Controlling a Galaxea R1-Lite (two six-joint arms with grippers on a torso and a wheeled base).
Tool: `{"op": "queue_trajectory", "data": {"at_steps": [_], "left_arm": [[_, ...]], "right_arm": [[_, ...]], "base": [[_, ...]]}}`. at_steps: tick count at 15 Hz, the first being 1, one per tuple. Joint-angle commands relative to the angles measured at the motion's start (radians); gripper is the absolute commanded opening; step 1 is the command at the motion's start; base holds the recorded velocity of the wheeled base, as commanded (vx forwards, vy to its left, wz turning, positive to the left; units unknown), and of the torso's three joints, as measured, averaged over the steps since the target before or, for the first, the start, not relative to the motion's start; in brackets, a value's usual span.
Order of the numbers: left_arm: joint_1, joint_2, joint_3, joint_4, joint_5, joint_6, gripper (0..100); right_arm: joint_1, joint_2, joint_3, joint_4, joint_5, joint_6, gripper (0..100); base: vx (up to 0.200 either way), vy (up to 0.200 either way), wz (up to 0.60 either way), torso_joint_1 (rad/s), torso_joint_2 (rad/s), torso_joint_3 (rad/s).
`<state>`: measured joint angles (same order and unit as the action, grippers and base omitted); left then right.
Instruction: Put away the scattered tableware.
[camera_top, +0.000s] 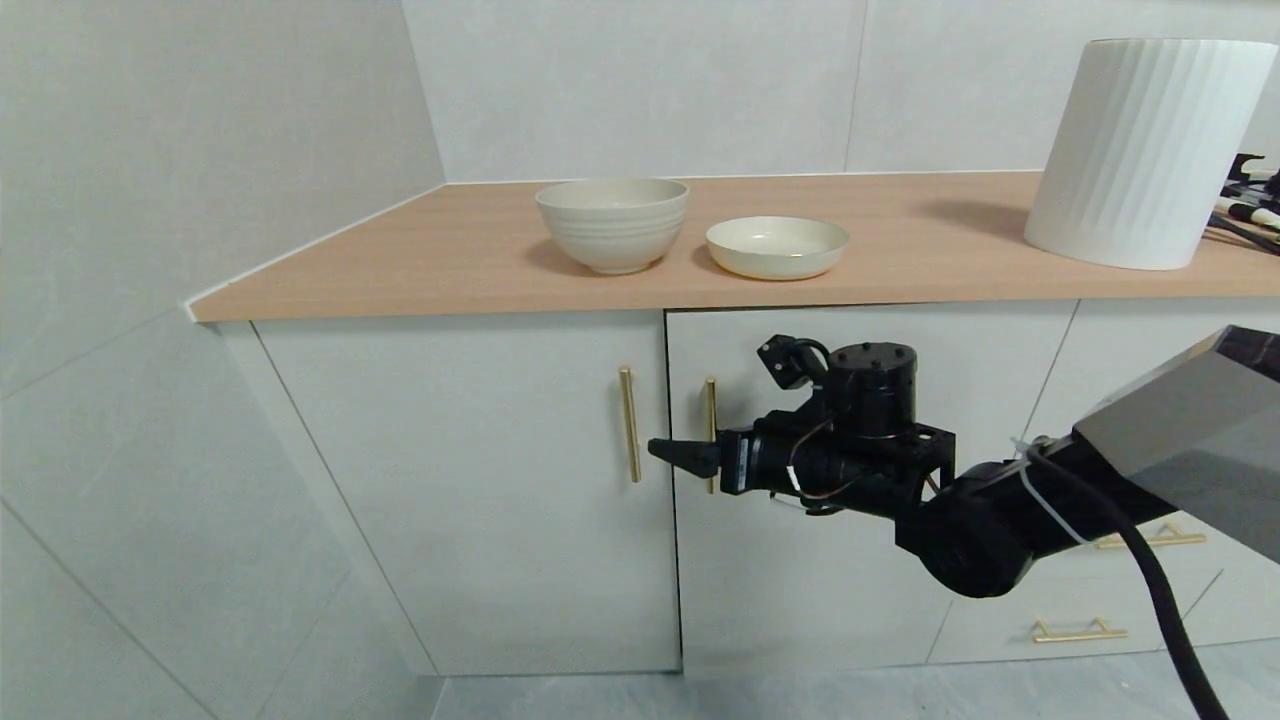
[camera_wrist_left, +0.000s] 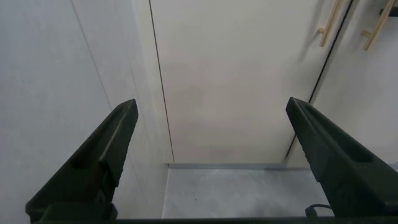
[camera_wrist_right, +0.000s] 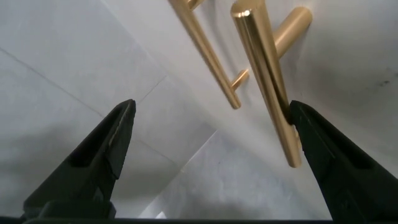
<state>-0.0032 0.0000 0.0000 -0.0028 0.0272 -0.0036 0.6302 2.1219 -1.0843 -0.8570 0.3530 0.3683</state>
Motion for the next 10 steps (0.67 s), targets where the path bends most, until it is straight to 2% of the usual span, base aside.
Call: {"op": "queue_trajectory", "data": {"at_steps": [1, 3, 8, 10], "left_arm": [[0.0, 0.0, 0.0, 0.0, 0.0, 0.001, 100], [0.0, 0.0, 0.0, 0.0, 0.0, 0.001, 100], [0.0, 0.002, 0.0, 0.0, 0.0, -0.001, 100], [0.0, 0.002, 0.0, 0.0, 0.0, 0.001, 100]], "right_arm": [[0.005, -0.048, 0.03, -0.002, 0.026, 0.001, 100], [0.017, -0.076, 0.053, -0.002, 0.057, 0.001, 100], [0.022, -0.083, 0.067, -0.002, 0.058, 0.004, 100], [0.023, -0.126, 0.116, -0.002, 0.078, 0.011, 100]], "base": [[0.0, 0.0, 0.0, 0.0, 0.0, 0.0], [0.0, 0.0, 0.0, 0.0, 0.0, 0.0], [0.0, 0.0, 0.0, 0.0, 0.0, 0.0], [0.0, 0.0, 0.0, 0.0, 0.0, 0.0]]}}
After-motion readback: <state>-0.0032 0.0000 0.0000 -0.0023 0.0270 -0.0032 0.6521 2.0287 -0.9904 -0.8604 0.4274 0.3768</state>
